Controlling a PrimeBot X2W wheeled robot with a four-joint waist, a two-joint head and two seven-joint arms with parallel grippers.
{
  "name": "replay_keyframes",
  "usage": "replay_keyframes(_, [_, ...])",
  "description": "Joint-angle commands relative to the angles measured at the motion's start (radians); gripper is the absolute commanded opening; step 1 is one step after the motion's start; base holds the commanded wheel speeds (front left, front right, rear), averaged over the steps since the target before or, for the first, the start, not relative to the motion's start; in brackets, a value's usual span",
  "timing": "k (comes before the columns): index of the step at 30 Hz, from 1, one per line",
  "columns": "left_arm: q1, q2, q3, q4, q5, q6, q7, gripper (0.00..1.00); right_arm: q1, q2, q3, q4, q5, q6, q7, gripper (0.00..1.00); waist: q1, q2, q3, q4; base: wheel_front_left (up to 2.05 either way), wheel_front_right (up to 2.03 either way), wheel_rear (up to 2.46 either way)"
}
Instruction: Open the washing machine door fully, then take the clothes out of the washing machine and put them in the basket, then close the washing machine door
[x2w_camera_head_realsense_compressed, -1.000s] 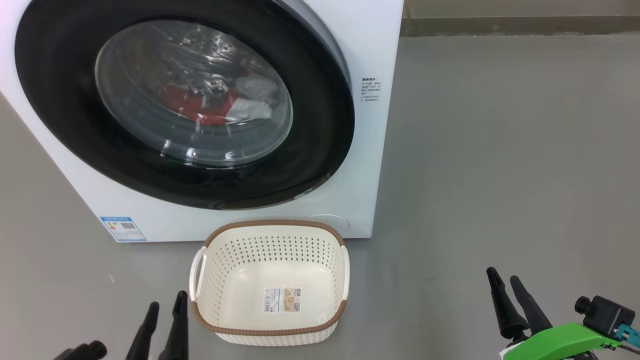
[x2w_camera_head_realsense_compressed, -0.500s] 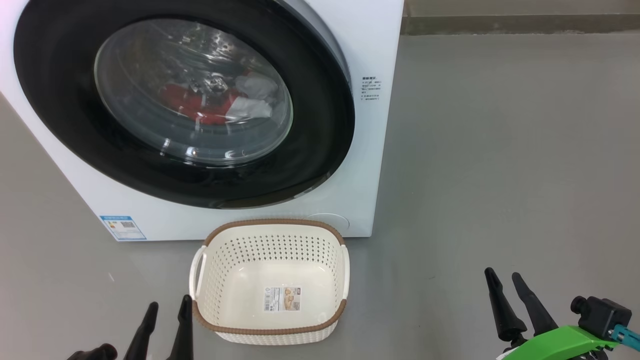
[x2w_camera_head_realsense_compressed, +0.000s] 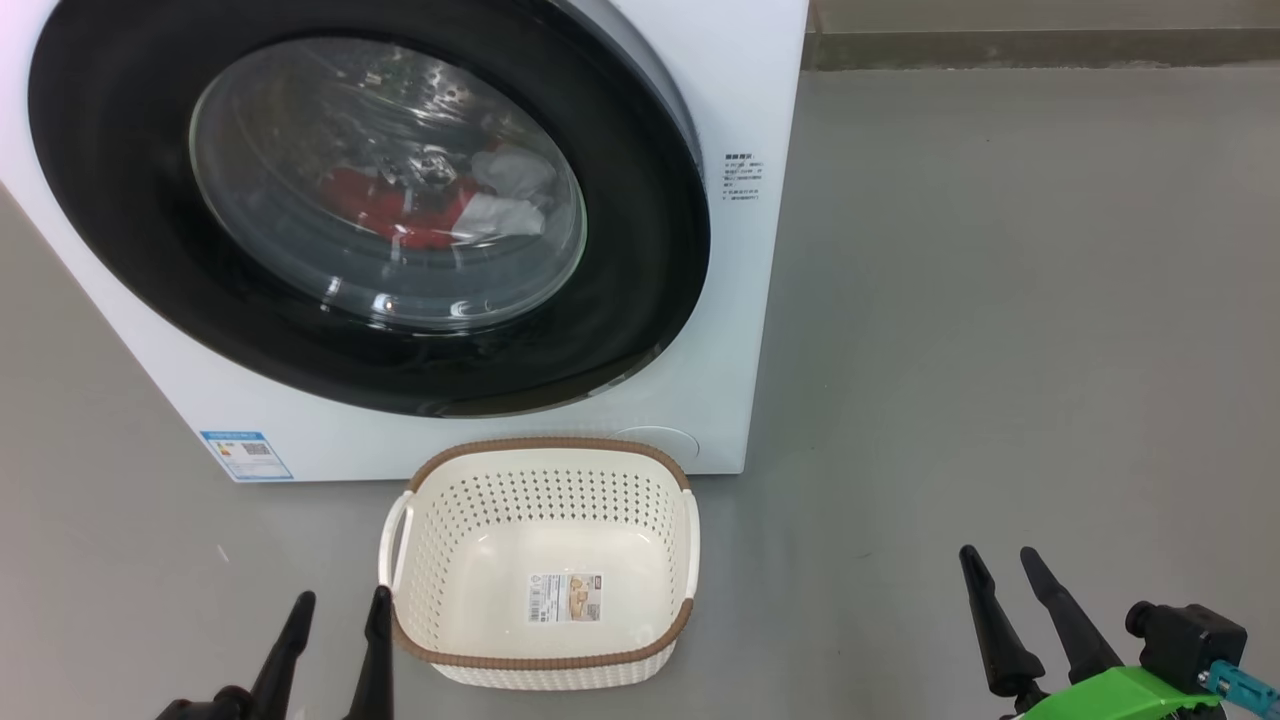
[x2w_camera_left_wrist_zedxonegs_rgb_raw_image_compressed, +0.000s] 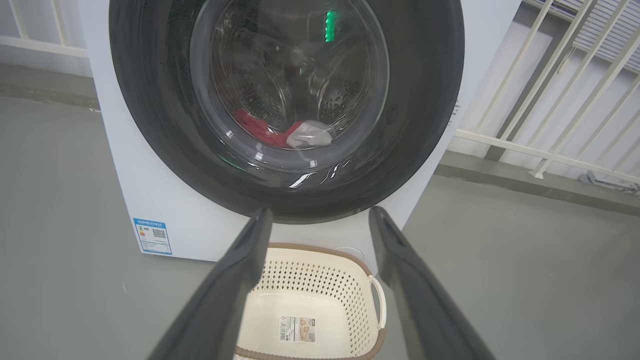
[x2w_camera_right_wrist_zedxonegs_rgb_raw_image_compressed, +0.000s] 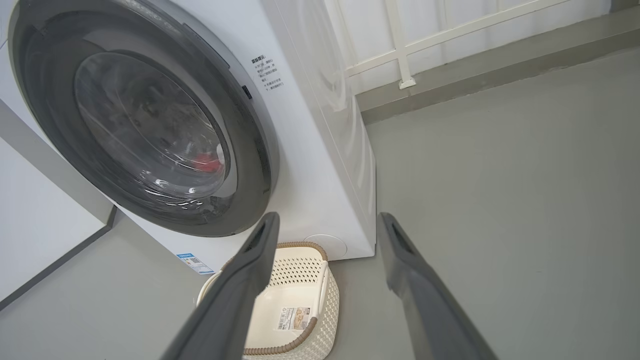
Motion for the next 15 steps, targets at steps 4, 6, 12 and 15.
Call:
replay_keyframes(4, [-0.007,0.009,0.032,-0.035,0.062,-0.013,-0.024,1.0,-0.002,-0.021,0.019,-0.031,-0.056,0.007,-0.024,1.0,-0.0001,-0.0001,0.001,-0.001,0.0,0.0,0.0])
replay_keyframes(6, [-0.005,0.009,0.033,-0.037,0.082,-0.014,-0.03,1.0,0.001,-0.022,0.016,-0.034,-0.074,0.007,-0.029,1.0,-0.0001,-0.0001,0.001,-0.001,0.0,0.0,0.0])
replay_keyframes(12, [0.0,0.008,0.036,-0.046,0.147,-0.02,-0.048,1.0,0.011,-0.02,0.008,-0.043,-0.129,0.007,-0.047,1.0,-0.0001,-0.0001,0.001,-0.001,0.0,0.0,0.0])
replay_keyframes(15, [0.004,0.007,0.039,-0.045,0.174,-0.022,-0.056,1.0,0.017,-0.018,0.004,-0.049,-0.157,0.007,-0.056,1.0,-0.0001,-0.0001,0.002,-0.001,0.0,0.0,0.0])
